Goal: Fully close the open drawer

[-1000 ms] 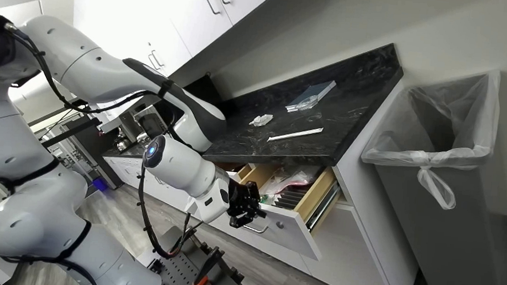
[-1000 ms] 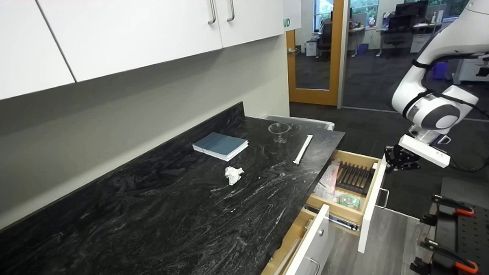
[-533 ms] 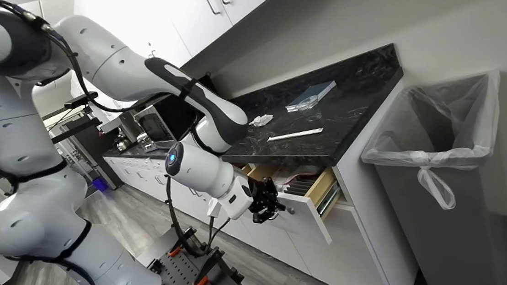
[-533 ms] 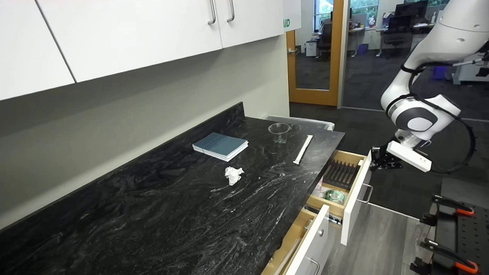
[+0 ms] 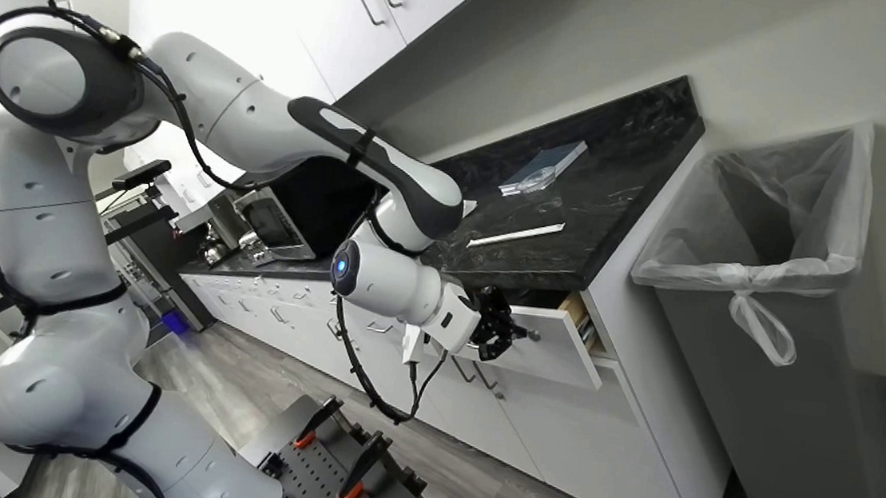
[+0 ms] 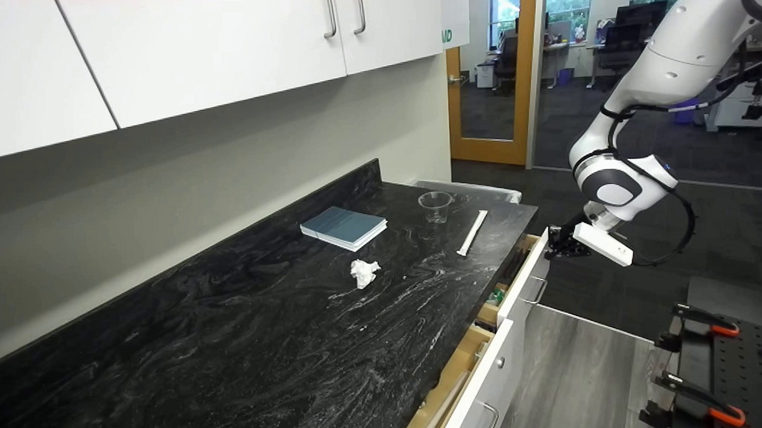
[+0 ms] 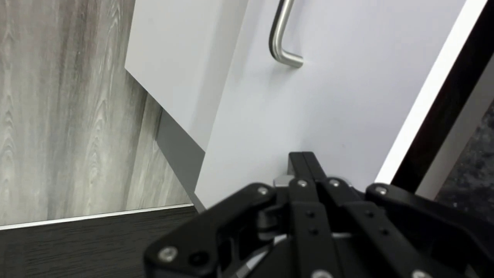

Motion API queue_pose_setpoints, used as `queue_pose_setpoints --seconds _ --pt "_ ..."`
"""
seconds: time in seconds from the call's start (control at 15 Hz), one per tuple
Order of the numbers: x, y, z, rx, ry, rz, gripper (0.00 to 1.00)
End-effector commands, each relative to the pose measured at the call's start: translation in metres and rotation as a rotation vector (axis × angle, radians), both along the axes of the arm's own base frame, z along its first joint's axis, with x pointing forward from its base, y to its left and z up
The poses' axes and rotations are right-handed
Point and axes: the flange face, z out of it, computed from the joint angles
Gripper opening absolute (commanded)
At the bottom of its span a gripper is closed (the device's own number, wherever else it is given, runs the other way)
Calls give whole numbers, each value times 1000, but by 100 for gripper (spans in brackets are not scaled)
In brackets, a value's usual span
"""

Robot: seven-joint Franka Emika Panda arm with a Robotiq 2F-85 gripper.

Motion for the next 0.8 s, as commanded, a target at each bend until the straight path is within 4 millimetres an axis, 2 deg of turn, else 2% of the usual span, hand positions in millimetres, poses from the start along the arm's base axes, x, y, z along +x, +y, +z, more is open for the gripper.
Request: queue_pose_setpoints --seconds 0.0,0.2,0.47,0.73 --pt "-9 24 6 -3 45 36 0" --pt "-48 47 20 15 132 73 0" --pt "-95 69 50 -44 247 82 0" --pt "-129 82 55 -44 339 149 0"
